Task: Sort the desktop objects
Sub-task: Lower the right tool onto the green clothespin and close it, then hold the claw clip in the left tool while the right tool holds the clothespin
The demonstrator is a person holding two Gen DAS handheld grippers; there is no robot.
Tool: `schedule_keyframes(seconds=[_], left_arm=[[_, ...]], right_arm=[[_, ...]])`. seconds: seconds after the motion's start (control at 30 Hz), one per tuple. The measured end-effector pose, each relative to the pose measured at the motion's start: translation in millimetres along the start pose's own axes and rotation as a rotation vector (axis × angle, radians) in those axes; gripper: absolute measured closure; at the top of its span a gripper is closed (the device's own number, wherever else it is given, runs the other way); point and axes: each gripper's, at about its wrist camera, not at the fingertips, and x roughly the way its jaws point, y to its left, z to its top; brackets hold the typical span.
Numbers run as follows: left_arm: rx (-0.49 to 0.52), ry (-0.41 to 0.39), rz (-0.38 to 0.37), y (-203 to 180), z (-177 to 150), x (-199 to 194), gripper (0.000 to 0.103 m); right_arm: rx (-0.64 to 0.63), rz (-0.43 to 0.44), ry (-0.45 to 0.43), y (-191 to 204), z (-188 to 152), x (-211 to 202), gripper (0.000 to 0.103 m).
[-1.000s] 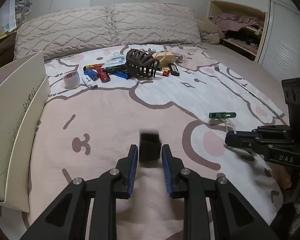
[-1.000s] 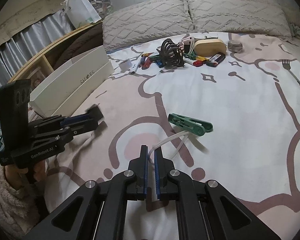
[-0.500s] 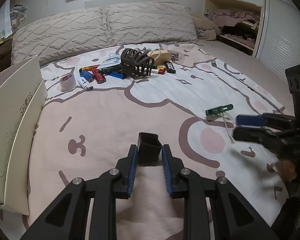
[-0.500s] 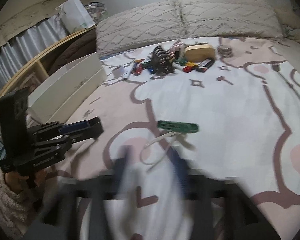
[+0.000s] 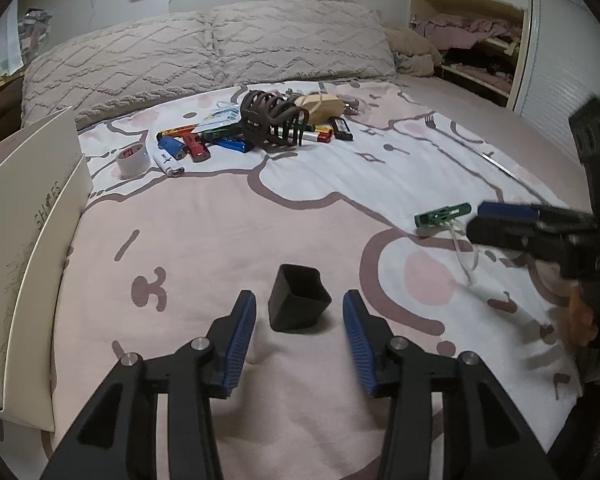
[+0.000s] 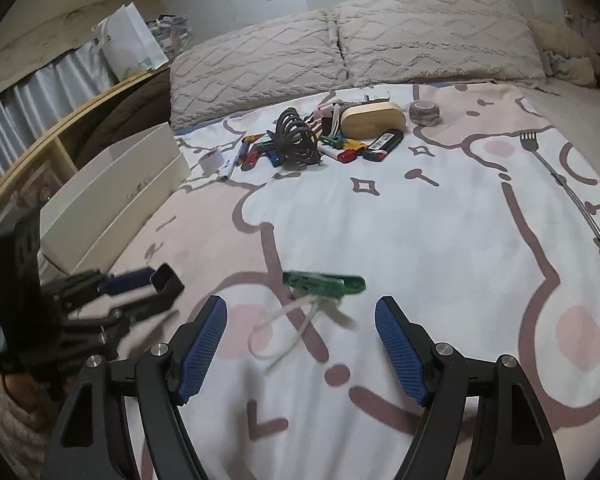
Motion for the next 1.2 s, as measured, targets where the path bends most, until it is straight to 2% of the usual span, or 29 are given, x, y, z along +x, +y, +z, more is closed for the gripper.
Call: schedule_keyframes(seconds=[0.2,0.43,0.5,0.57,0.7,0.73,0.77,1.2], left_arm=[[0.028,0.017,0.011,-5.7,-0.9,6.3,0.058],[-0.008,0.042,-0.011,1.2,-0.1,12.0,0.056],[-0.014,0.044,-0.013,1.8,-0.3,12.5,0.055],[-0.013,0.044,-0.011,1.2,-0.4,12.3,0.055],[-0.006,0.044,-0.005,0.2,-0.6,12.8,0.055],[-0.006,0.045,-0.006,0.2,-0.4,13.1,0.055],[-0.006,0.045,-0.008,0.3,0.1,13.4,0.055],[-0.025,0.047,-0.028,2.4,1.6,16.2,0.055]], right_arm=[[0.026,-0.080,0.058,4.7,8.4,22.8,0.026],[0.059,-0.137,0.084,2.8,9.8,34.3,0.027],[0.064,-0.146,0.085,1.8,10.4,36.9,0.029],[0.068,-0.159,0.086,0.8,10.3,39.3,0.038],[0.062,-0.179,0.086,1.7,9.7,44.1,0.040],[0.054,-0.182,0.086,3.0,9.8,44.9,0.040],[0.046,-0.185,0.086,4.6,9.9,45.8,0.047],[0.001,-0.174,0.051,13.8,4.9,42.9,0.048]])
